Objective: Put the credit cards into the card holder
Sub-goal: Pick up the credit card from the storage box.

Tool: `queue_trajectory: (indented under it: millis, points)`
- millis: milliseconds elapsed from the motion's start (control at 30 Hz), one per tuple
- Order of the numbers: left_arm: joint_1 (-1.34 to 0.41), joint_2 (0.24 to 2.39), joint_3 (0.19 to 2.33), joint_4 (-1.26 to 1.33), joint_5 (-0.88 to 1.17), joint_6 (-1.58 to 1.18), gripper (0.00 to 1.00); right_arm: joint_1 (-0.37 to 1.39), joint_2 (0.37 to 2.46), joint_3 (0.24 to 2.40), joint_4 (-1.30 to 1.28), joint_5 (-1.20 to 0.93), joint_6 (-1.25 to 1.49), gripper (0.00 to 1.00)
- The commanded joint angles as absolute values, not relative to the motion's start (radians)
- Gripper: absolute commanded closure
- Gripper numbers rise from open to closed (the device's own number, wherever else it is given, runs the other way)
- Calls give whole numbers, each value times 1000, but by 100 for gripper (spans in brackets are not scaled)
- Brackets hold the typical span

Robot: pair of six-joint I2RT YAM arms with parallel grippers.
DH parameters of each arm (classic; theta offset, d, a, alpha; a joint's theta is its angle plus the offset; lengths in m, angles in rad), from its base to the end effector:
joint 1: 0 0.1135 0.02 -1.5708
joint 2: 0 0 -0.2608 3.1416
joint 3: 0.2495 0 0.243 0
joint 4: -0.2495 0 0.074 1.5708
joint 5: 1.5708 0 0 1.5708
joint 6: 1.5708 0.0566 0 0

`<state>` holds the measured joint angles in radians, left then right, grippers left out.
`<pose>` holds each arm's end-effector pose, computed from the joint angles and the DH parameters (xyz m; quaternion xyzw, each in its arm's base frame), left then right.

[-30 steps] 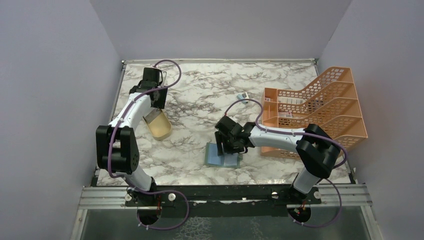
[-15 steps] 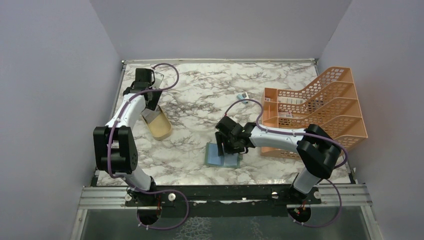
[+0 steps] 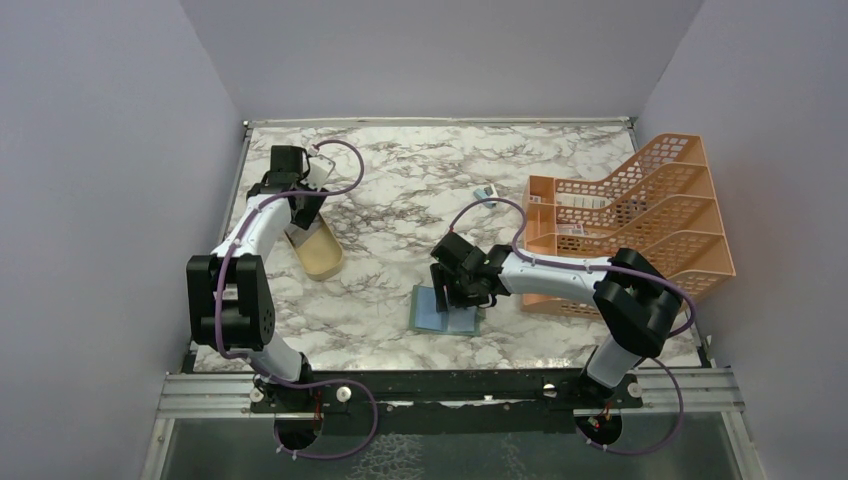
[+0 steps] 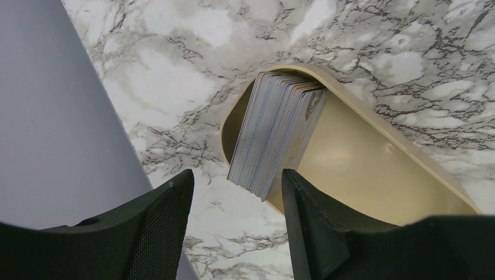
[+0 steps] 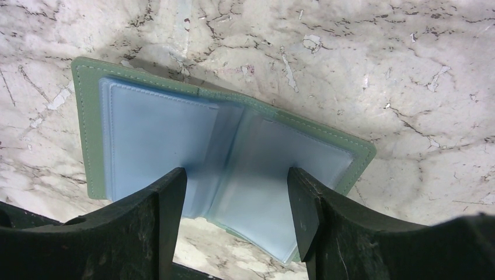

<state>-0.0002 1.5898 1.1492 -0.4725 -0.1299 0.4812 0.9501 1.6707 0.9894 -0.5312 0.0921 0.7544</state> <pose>0.3431 0.0073 0.2251 0.2048 0.9222 0.1364 0.2984 0.1859 0.2511 0.1492 -0.0879 0.9791 0.1042 0.1513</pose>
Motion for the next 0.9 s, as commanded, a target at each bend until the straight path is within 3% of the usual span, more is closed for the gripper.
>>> queue_trajectory:
  millis: [0,367,867]
  points:
    - [0,1571,1142,-427,-71,527,41,958,1685,983,-565,91,744,35]
    - [-2,1582,1114,-427,21,560,43,958,1685,977,-561,90,747,35]
    - [-11,1616,1079,-357,-41,585,49,958,1677,975,-556,92,745,35]
